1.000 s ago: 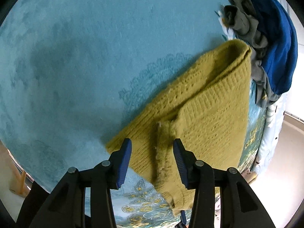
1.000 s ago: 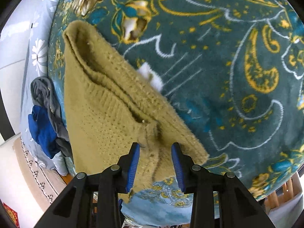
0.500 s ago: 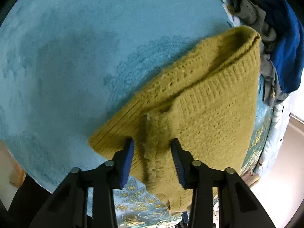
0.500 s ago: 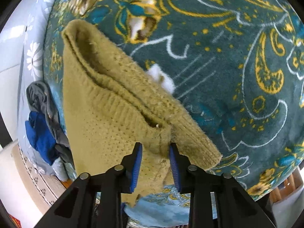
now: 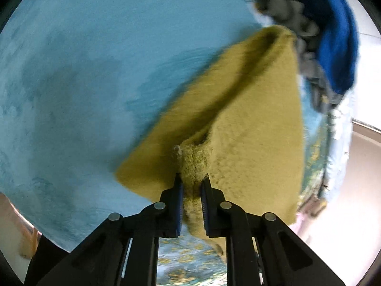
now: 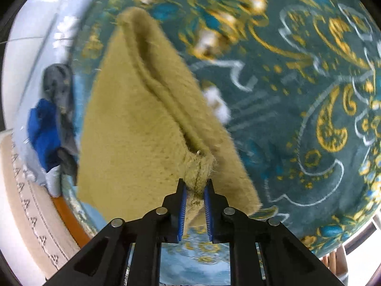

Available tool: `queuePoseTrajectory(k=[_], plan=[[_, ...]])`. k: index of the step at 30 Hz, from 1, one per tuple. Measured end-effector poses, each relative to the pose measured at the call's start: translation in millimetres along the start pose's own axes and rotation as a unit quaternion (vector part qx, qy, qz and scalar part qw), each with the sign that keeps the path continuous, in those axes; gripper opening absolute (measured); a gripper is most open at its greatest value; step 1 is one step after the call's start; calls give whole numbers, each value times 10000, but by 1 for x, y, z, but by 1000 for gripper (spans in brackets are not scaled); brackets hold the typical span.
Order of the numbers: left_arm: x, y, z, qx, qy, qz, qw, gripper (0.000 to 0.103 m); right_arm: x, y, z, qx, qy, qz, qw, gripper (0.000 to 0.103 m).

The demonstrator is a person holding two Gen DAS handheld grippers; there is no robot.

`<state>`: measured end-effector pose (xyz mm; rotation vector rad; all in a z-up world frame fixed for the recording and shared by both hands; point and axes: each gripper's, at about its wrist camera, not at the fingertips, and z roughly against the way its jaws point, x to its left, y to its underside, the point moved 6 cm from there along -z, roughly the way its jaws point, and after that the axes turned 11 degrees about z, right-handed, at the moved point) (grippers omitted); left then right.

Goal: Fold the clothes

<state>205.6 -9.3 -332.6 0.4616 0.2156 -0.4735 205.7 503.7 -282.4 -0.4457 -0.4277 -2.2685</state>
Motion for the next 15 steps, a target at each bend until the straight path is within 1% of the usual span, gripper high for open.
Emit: queuePoseTrajectory(k=[1,3,7,11,14,15], plan=[[4,-1,-3,6,-20,35,10000,14,-3,-2,-2,-26,3,-74,10000,15],[5,-1,-5,-21,-63,-43,10000,14,-9,-4,-5,-81,5,-176,9998,15],[4,1,-6,-52,-244,-364,9990,15,-8,-3,-10,-94,116,-59,9999,15],[9,3,-3,-33,-303,-391,9988,17,-8,-2,-10,-54,71,-92,9999,15],[11,5,4,-127,-414,-488,9979,19,-9,-3,-7,-31,68,-69,9999,17],[10,6,8,-181,-482,-576,9970,22,-9,-3,-5,-23,38,-42,10000,18]])
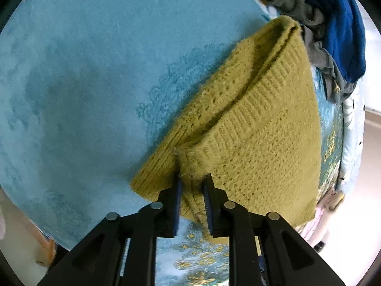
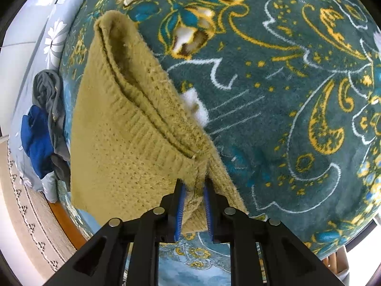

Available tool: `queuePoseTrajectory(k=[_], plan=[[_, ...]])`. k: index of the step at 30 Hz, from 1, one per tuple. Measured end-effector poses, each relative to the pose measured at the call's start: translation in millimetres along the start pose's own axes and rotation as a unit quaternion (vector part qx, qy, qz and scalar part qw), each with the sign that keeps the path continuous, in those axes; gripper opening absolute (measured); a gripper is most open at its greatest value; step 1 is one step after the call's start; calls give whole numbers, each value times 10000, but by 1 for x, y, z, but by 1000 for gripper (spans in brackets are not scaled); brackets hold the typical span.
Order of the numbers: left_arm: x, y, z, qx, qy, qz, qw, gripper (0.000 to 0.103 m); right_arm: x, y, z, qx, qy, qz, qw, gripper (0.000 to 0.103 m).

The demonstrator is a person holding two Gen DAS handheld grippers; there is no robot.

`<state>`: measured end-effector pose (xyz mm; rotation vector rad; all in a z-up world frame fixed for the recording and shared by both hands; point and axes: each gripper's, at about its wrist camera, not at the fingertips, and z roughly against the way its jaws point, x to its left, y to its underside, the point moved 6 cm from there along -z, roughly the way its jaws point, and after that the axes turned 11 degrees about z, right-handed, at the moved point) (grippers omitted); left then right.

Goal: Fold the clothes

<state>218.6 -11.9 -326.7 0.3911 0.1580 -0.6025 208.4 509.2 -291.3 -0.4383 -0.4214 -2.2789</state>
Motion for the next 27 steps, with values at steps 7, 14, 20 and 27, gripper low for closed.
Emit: queuePoseTrajectory(k=[7,14,20,27], plan=[[5,3,31,-322,-298,-256,9987,23,-13,-4,19,-171,95,79,9998,20],[-25,45,18,-79,-316,-955,9949,23,-31,-14,26,-486,-416,-233,9977,45],[-60,114,-35,545,-577,-1955,9775,23,-15,-23,21,-276,-461,422,9977,50],[-67,150,-75,700,-1067,-2457,9609,23,-9,-41,16,-107,115,1057,9943,50]])
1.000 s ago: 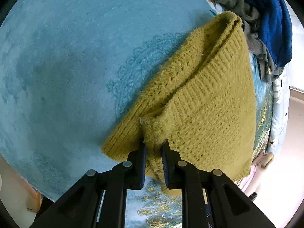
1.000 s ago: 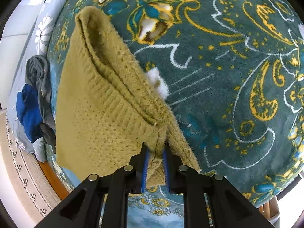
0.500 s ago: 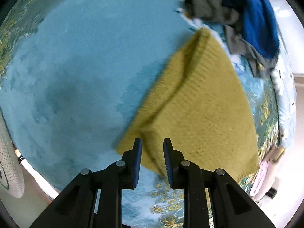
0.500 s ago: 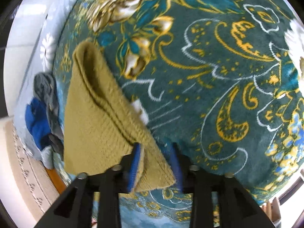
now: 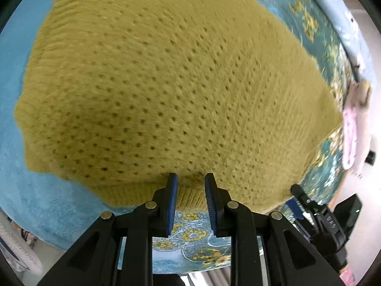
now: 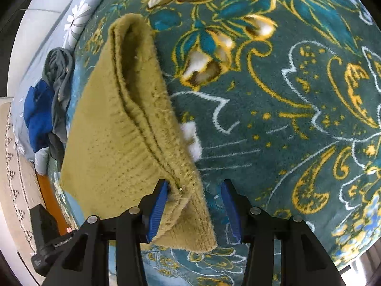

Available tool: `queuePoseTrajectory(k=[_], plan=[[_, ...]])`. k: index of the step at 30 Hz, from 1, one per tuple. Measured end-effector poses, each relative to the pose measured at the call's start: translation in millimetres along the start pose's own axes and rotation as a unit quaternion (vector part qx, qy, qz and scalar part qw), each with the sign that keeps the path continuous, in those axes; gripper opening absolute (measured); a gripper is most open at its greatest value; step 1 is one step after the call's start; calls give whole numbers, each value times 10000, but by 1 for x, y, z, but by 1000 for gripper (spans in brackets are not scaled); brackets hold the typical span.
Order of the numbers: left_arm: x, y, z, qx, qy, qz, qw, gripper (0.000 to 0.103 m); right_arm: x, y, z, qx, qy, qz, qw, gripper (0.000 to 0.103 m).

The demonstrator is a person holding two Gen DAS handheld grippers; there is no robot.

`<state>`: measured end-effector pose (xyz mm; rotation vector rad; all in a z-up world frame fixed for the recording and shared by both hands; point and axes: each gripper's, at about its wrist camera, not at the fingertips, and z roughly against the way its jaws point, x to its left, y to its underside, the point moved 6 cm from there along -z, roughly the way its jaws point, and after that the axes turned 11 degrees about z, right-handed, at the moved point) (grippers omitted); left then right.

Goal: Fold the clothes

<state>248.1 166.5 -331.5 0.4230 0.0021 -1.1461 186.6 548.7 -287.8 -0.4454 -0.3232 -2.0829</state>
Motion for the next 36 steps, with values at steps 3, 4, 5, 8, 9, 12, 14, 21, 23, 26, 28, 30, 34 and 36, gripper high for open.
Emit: queuePoseTrajectory(k=[3,4,5,8,9,12,14,21,23,26,28,30,34,36], plan=[[-60,-13,-30,-3,-167,-55,9998,23,-8,0,5,24,-54,-19,10000,51],[-82,-15,-42,-1,-204,-58,9998,23,-6,-1,5,52,-74,44,9999,51],[-107,-16,-56,1,-229,-50,9997,23,-4,-1,4,84,-87,102,9999,51],[-136,-43,-57,15,-324,-79,9994,23,-4,-4,3,148,-92,199,9997,48],[-133,-60,-46,21,-361,-104,9993,23,-4,-5,2,165,-119,195,9996,47],[-138,-66,-45,16,-445,-136,9989,24,-7,-8,2,248,-171,223,9993,42],[-142,-65,-47,-3,-463,-108,9989,24,-1,-12,-2,321,-246,226,9989,34],[-141,-58,-42,-51,-479,3,9988,24,18,-25,-9,588,-138,232,9979,23],[-105,-44,-8,-47,-465,19,9989,24,21,-27,-4,611,-212,122,9978,22],[-97,-38,3,-88,-462,10,9989,24,29,-29,9,582,-420,18,9974,21],[-101,-36,2,-151,-525,-69,9985,25,36,-28,22,559,-491,140,9971,20],[-108,-27,-1,-235,-609,-171,9977,26,38,-21,41,553,-522,355,9965,20],[-115,-17,-4,-293,-591,-212,9976,31,63,-20,58,601,-427,840,9937,20],[-116,-12,-6,-290,-518,-178,9981,31,55,-6,62,603,-393,827,9940,20]])
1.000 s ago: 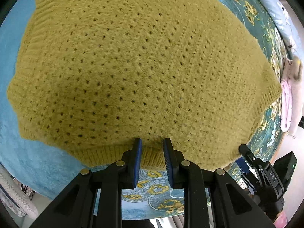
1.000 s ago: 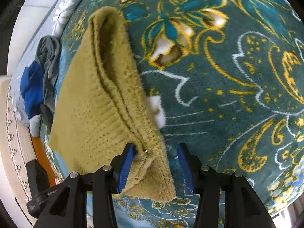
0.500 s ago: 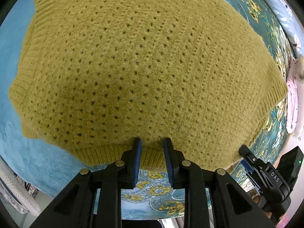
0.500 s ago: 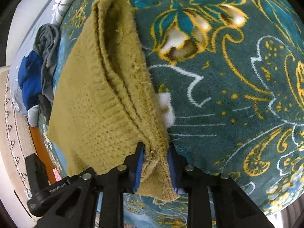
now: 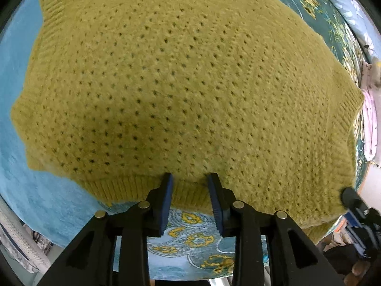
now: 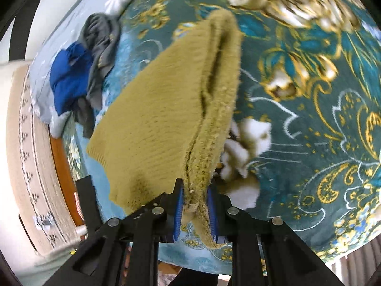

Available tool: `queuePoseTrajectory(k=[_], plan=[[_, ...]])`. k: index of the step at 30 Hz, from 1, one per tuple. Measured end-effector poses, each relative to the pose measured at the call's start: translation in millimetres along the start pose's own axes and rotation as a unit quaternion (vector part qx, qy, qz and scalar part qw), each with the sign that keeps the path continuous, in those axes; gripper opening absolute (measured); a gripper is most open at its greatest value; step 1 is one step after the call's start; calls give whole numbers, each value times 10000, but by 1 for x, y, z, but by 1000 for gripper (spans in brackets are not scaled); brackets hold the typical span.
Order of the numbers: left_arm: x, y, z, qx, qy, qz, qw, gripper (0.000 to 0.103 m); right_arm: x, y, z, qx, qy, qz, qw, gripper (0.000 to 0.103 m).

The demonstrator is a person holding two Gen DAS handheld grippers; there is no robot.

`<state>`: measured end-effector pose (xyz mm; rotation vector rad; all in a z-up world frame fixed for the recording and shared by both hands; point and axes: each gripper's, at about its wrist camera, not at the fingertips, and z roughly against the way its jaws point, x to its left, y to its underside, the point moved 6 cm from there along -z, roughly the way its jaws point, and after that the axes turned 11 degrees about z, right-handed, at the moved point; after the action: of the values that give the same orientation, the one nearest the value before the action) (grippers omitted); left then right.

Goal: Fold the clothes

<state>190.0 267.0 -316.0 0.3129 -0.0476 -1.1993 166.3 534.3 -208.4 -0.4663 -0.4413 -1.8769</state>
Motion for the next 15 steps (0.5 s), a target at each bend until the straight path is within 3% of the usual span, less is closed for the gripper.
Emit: queuePoseTrajectory(k=[8,12,15], plan=[[3,14,-2,262,369,45,9990,32,43,-11,-6,220,286,465,9983,19],[18,20,5,484,946,492,9931,32,75,-15,-12,241,475,853,9949,19],[40,21,18,436,1431,926,9844,32,99,-15,-16,240,647,1161,9908,19]])
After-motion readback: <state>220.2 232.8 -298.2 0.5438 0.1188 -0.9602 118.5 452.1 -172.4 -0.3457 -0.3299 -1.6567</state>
